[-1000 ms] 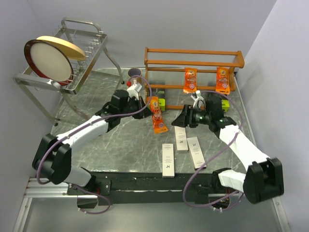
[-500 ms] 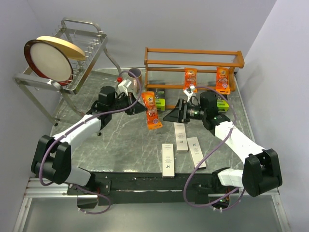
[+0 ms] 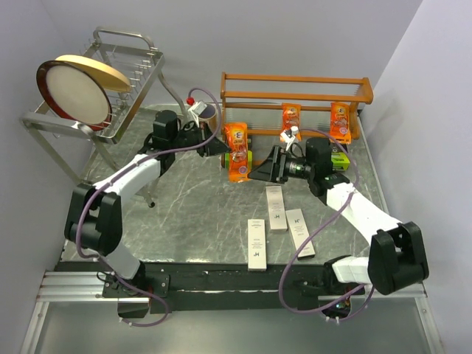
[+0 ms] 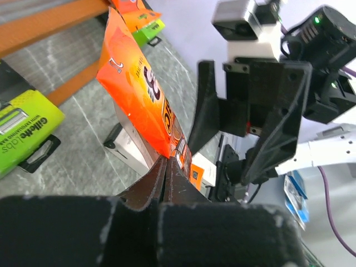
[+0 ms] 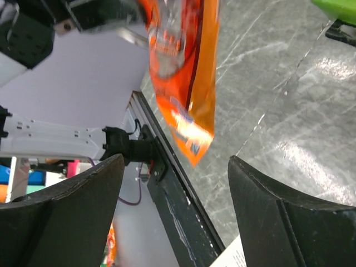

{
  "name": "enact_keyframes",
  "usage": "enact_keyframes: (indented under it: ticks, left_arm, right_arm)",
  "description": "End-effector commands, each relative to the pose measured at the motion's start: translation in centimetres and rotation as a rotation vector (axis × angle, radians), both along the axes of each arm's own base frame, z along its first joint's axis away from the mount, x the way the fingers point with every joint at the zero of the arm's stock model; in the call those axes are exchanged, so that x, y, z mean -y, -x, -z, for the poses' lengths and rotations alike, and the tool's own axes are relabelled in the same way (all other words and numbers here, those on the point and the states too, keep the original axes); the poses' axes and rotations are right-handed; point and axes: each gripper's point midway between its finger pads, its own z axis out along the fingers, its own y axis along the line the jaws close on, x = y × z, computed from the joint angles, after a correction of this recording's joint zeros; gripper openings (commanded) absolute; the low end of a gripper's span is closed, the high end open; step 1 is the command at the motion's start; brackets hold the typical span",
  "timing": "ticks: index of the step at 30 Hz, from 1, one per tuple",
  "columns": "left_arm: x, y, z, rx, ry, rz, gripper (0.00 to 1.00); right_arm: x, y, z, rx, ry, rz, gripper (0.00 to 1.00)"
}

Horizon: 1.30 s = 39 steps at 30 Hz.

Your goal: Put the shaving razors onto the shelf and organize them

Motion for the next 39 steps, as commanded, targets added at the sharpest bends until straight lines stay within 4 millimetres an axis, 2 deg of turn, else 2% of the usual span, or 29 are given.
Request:
enact_keyframes:
  ticks: [1,7,9,13,16,18,19,20,22,24,25,26,33,34,35,39]
  left_arm:
    - [0.6,0.2,-2.1,0.054,0.058,0.075,0.01]
    - [0.4,-0.7,-1.9,0.023,0.076,0.057,0.01]
    - [0.0,-1.4,-2.0,0.023,0.087,0.044,0.01]
    - [-0.3,-2.4,-2.1,0.020,0.094,0.036,0.01]
    - [-0.2,-3.0,-1.8,0.014,0.093,0.034,0.01]
    - [-0.1,-3.8,-1.6,0.016,0.089,0.014,0.01]
    - [-0.1,-4.2,-1.2,-0.001,0.077,-0.004,0.03]
    - [-0.2,-4.6,-0.9,-0.005,0.065,-0.025,0.14]
    - [-0.6,-5.9,-0.5,0.001,0.029,-0.091,0.30]
    - [-1.1,-7.0,-0.8,0.039,0.000,-0.151,0.44]
    - [-1.5,-7.1,-0.6,0.029,-0.017,-0.171,0.46]
    - [-2.1,-7.3,-1.0,0.042,-0.025,-0.196,0.49]
    - [-6.1,-6.8,-1.8,0.084,-0.082,-0.301,0.51]
    - [-6.5,-6.5,-2.3,0.094,-0.081,-0.307,0.51]
    - [-7.1,-6.4,-1.7,0.085,-0.088,-0.318,0.51]
    - [-7.7,-5.8,-1.7,0.096,-0.094,-0.324,0.52]
  right_arm:
    - [-1.1,-2.2,-2.7,0.066,-0.057,0.001,0.82]
    - [-2.0,-3.8,-2.2,0.033,-0.054,0.022,0.76]
    - [-2.4,-3.9,-1.7,0.010,-0.049,0.014,0.72]
    - [-3.2,-4.6,-1.9,0.006,-0.054,0.008,0.64]
    - [-3.6,-5.6,-2.4,0.011,-0.069,0.022,0.49]
    - [-3.9,-6.3,-2.4,0.001,-0.077,0.033,0.36]
    - [-4.1,-6.7,-3.0,0.010,-0.084,0.032,0.32]
    - [-4.2,-7.1,-3.1,0.003,-0.085,0.045,0.26]
    - [-4.5,-7.8,-3.4,-0.009,-0.095,0.059,0.19]
    - [-4.7,-8.6,-3.3,-0.016,-0.095,0.075,0.17]
    - [-4.9,-9.0,-4.1,-0.006,-0.104,0.082,0.16]
    - [-5.0,-9.4,-3.9,-0.011,-0.103,0.089,0.15]
    - [-6.2,-12.3,-5.5,0.046,-0.110,0.107,0.10]
    - [-6.3,-12.5,-5.5,0.060,-0.103,0.104,0.10]
    - [-6.4,-12.9,-4.8,0.046,-0.092,0.105,0.10]
    - [-6.5,-13.7,-4.2,0.064,-0.063,0.105,0.09]
